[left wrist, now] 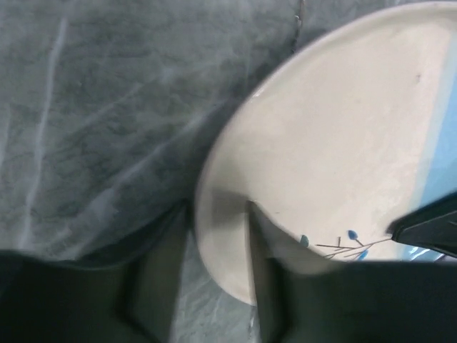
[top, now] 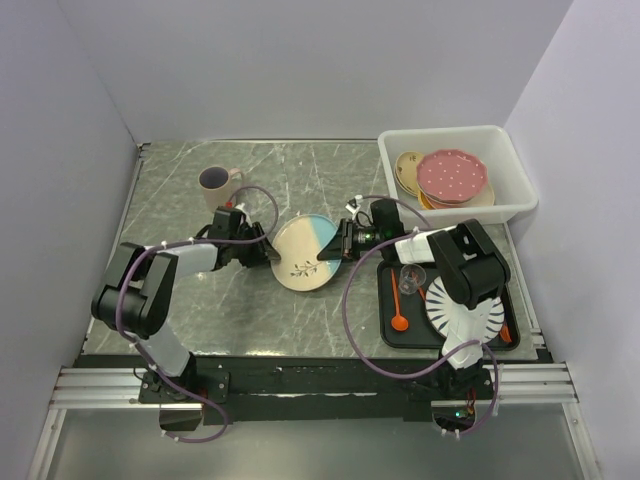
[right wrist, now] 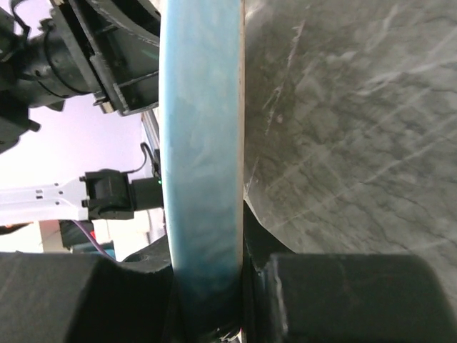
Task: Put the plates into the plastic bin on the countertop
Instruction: Pick up the plate at the center of the board.
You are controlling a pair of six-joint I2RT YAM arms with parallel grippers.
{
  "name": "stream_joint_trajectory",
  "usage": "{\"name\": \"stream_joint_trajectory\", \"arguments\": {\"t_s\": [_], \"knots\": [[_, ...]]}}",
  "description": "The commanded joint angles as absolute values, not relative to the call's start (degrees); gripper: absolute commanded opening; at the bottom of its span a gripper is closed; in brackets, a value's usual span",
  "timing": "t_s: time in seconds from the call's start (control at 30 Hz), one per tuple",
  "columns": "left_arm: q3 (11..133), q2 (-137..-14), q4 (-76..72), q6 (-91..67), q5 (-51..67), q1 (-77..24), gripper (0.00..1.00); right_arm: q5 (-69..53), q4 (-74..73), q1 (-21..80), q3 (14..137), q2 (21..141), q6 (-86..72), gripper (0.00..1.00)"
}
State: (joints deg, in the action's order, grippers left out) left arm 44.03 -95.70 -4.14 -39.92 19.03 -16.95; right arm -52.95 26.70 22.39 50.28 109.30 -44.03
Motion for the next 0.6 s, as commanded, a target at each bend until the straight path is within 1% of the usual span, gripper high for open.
{"name": "stream_joint_trajectory", "arguments": {"t_s": [0.0, 0.03, 0.07, 0.13, 0.17, 0.23, 0.57], "knots": [[43.07, -92.56, -0.18, -37.88, 17.14, -17.49, 0.56, -55.02, 29.79, 23.47, 52.47, 105.12, -42.01, 0.00], [42.72, -91.42, -0.09, -37.88, 16.70, -17.49, 0.60, -55.02, 29.88, 23.47, 52.47, 104.94, -42.01, 0.00], [42.63, -90.71, -0.09, -37.79, 16.44, -17.49, 0.71, -54.93, 29.88, 23.55, 52.30, 104.85, -42.10, 0.00], [42.19, -88.70, -0.09, -37.71, 15.39, -17.49, 0.82, -54.76, 29.36, 23.47, 52.38, 104.50, -41.75, 0.00], [42.10, -87.99, -0.09, -37.62, 15.03, -17.49, 0.91, -54.67, 29.36, 23.47, 52.38, 104.33, -41.75, 0.00], [41.66, -85.80, 1.39, -37.44, 13.81, -17.49, 0.99, -54.58, 29.09, 23.55, 52.38, 103.98, -41.66, 0.00], [40.34, -75.94, 2.11, -38.06, 10.46, -17.49, 0.99, -53.53, 26.55, 23.55, 53.53, 102.39, -40.17, 0.00]]}}
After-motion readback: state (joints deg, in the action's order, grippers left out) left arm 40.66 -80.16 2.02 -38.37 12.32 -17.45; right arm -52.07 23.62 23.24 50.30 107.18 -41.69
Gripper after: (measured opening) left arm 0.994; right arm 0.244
